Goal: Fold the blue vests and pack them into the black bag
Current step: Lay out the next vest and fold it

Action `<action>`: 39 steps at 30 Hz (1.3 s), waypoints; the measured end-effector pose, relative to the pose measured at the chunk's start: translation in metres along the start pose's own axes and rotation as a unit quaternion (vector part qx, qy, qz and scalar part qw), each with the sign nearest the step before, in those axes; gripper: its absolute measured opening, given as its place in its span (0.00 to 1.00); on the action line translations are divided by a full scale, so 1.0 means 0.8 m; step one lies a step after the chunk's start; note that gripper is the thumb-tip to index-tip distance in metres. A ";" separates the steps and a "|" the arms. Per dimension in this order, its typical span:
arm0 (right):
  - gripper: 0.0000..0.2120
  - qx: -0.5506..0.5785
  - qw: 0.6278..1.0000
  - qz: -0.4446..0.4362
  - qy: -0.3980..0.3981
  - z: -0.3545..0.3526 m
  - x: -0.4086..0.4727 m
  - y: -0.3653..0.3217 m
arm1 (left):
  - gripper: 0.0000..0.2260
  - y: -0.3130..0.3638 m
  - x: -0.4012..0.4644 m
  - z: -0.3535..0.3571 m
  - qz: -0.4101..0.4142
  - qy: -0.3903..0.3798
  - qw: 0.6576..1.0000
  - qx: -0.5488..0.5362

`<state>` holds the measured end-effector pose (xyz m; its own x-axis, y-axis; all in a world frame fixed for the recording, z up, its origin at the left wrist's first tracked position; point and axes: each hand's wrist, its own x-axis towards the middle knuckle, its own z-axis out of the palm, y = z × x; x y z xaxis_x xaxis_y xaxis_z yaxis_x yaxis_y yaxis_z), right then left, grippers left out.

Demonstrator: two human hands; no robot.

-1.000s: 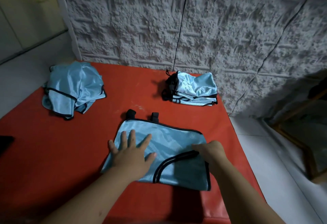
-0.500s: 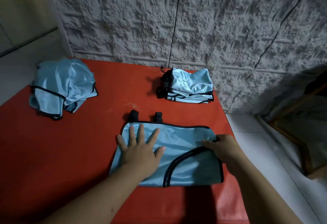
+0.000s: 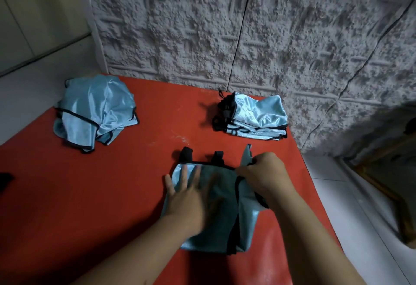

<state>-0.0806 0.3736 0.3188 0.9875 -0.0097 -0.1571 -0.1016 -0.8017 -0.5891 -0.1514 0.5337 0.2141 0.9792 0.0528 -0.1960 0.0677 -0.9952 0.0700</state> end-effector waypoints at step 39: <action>0.10 -0.111 0.986 -0.091 -0.084 0.085 -0.059 -0.014 | 0.47 -0.099 -0.030 -0.042 -0.167 -0.062 0.883 -0.434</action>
<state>-0.1344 0.4242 0.2790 0.9513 0.2310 -0.2041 0.1234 -0.8921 -0.4347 -0.1735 0.6143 0.2458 0.8525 0.2684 -0.4486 0.5219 -0.4855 0.7013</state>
